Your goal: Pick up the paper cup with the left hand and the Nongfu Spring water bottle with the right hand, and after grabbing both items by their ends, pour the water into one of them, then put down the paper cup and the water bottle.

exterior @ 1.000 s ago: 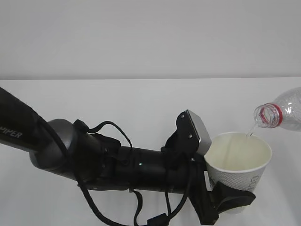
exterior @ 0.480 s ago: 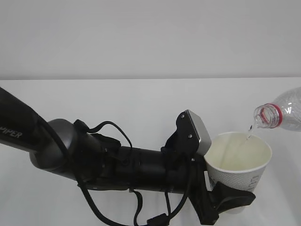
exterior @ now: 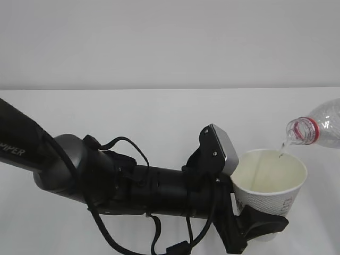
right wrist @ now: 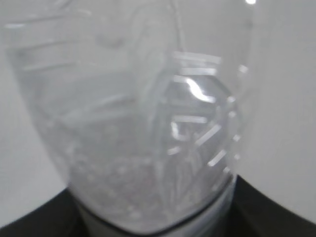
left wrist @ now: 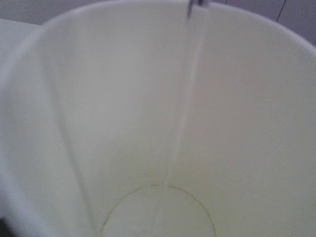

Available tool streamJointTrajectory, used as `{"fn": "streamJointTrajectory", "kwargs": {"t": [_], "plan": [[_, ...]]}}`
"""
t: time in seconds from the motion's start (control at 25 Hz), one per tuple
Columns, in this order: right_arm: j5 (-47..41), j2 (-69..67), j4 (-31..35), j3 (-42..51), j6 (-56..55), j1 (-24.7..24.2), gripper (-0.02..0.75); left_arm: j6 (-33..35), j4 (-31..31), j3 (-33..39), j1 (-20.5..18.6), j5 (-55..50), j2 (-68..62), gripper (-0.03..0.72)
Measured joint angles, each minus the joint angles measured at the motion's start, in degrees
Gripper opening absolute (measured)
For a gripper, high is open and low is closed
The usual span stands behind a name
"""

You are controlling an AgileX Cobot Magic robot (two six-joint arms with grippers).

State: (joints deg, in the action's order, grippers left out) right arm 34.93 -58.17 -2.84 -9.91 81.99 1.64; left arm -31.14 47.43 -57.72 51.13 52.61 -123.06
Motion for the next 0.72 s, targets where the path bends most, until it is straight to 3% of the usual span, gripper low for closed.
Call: {"fn": "streamJointTrajectory", "kwargs": {"t": [0.72], "plan": [[0.11,0.0,0.0,0.0,0.02,0.0,0.401,0.0,0.0,0.0,0.0,0.0,0.0,0.545]]}}
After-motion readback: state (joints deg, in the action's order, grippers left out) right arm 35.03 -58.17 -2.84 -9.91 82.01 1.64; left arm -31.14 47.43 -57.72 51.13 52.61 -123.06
